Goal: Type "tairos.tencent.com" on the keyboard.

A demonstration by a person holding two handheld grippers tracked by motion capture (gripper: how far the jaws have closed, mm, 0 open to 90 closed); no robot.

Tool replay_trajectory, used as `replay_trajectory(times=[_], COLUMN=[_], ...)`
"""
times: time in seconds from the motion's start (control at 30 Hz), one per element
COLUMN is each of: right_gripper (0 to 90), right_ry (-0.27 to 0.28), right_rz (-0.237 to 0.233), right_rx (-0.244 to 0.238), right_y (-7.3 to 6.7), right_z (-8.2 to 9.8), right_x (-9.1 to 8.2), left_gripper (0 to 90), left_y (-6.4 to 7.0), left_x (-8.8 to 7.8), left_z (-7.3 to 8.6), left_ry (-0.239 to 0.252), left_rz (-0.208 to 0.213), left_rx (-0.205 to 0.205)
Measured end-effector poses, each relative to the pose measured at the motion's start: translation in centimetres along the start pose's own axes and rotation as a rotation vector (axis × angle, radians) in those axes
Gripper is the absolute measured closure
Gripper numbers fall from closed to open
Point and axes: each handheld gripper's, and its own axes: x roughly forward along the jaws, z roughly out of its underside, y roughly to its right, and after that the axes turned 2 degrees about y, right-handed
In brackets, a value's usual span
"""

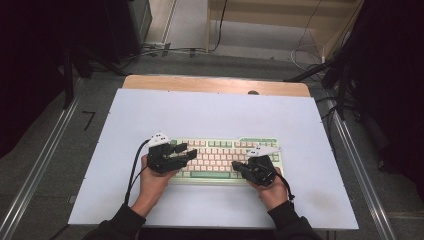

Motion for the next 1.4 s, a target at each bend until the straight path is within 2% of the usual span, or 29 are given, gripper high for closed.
replay_trajectory(times=[0.1,0.27,0.37,0.5,0.63,0.83,1.03,1.13,1.23,1.3,1.4], right_gripper=[87.5,86.2,75.9,46.1,34.7,29.4,28.7,28.8,29.0,29.3,30.1], right_ry=[-0.009,0.077,0.133,0.189,0.205,0.211,0.203,0.196,0.191,0.187,0.186], right_rz=[-0.005,-0.013,-0.014,0.016,0.036,0.037,0.037,0.039,0.042,0.038,0.036], right_rx=[0.005,0.026,0.054,0.092,0.128,0.148,0.156,0.156,0.153,0.152,0.149], right_y=[0.0,0.4,0.9,1.3,1.8,2.2,2.3,2.3,2.2,2.2,2.1], right_z=[0.1,-0.4,-0.4,-0.4,-0.3,-0.3,-0.3,-0.2,-0.3,-0.3,-0.3], right_x=[0.2,-1.3,-2.1,-2.7,-2.8,-2.8,-2.8,-2.7,-2.6,-2.5,-2.5], left_gripper=[47.2,47.2,47.2,47.2,47.2,47.2,47.3,55.8,78.7,90.0,90.0], left_y=[0.0,0.0,0.0,0.0,0.0,0.0,0.1,0.2,0.5,0.9,1.5], left_x=[0.0,0.0,0.0,0.0,0.0,0.0,-0.1,-0.2,-0.3,-0.2,0.0], left_z=[0.0,0.0,0.0,0.0,0.0,0.0,0.0,0.0,-0.1,-0.1,0.1], left_ry=[0.000,0.001,0.001,0.000,0.000,0.002,0.001,0.002,-0.010,-0.027,-0.060], left_rz=[0.002,0.002,0.003,0.003,0.003,0.005,0.007,0.024,0.061,0.082,0.094], left_rx=[0.001,-0.001,0.001,0.001,0.001,0.003,0.006,0.007,0.028,0.045,0.075])
